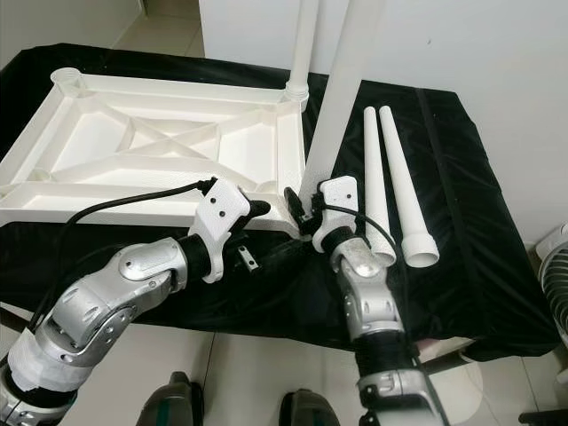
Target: Building children table
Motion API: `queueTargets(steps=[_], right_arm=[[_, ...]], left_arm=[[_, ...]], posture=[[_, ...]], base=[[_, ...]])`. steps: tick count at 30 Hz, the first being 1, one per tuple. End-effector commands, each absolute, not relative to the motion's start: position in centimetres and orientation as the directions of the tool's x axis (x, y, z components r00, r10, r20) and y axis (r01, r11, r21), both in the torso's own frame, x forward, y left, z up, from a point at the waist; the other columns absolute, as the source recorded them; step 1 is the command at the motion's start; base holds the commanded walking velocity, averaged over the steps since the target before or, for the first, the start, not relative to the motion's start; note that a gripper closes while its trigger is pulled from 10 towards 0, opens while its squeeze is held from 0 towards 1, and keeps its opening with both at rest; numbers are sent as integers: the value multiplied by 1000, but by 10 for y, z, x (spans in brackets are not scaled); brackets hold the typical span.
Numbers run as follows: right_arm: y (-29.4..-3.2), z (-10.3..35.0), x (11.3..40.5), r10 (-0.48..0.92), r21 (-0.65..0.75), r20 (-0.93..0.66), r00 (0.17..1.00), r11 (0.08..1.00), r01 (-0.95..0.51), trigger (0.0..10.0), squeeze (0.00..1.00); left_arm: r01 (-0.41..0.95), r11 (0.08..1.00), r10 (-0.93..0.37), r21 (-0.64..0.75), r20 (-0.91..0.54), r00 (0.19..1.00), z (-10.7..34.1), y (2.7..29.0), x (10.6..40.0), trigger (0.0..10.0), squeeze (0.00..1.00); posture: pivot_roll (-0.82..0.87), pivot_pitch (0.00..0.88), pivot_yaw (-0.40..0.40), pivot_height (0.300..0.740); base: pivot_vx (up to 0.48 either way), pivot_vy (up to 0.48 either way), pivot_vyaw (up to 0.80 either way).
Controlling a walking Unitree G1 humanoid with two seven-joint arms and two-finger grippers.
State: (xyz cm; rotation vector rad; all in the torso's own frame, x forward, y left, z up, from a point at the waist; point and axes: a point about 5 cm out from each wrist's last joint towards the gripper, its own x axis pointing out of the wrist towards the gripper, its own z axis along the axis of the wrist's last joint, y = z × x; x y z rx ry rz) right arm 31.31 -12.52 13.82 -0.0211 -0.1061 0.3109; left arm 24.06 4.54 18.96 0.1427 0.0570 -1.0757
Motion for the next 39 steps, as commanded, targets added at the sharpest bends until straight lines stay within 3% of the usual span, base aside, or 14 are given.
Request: queueTargets(steps=[1,10,13,14,21,22,23,24,39], right_arm=[[-127,131,312,280,-44,57,958,960,-278,10000,0],[-105,132,306,189,10,61,980,982,-190,10000,0],[-101,133,305,182,39,68,981,982,-185,10000,43],[-99,135,304,190,60,77,979,979,-195,10000,1000],[-103,146,300,173,125,135,976,974,-190,10000,1000],[-103,148,299,180,133,142,973,971,-199,10000,325],[-103,148,299,180,133,142,973,971,-199,10000,325],[-104,150,297,185,139,153,971,968,-207,10000,0],[-130,158,264,223,70,188,957,968,-239,10000,0]], left_arm=[[904,421,-894,69,-136,426,184,45,239,10000,0],[905,419,-895,68,-138,425,184,45,238,10000,0],[906,419,-895,68,-138,424,184,45,238,10000,0],[906,418,-895,69,-138,424,184,45,238,10000,0],[904,422,-893,65,-140,427,183,45,238,10000,0],[904,423,-893,66,-141,428,183,45,238,10000,0],[904,423,-893,66,-141,428,183,45,238,10000,0],[904,423,-892,66,-141,428,183,46,238,10000,0],[897,437,-885,69,-148,442,181,49,240,10000,0]], posture=[[83,78,-20,740],[85,78,-18,740],[86,80,-20,740],[86,80,-20,740],[86,82,-18,740],[85,83,-18,740],[85,83,-18,740],[85,83,-18,740],[81,94,-24,740]], base=[[0,0,0],[0,0,0],[0,0,0],[0,0,0],[0,0,0],[0,0,0],[0,0,0],[0,0,0],[0,0,0]])
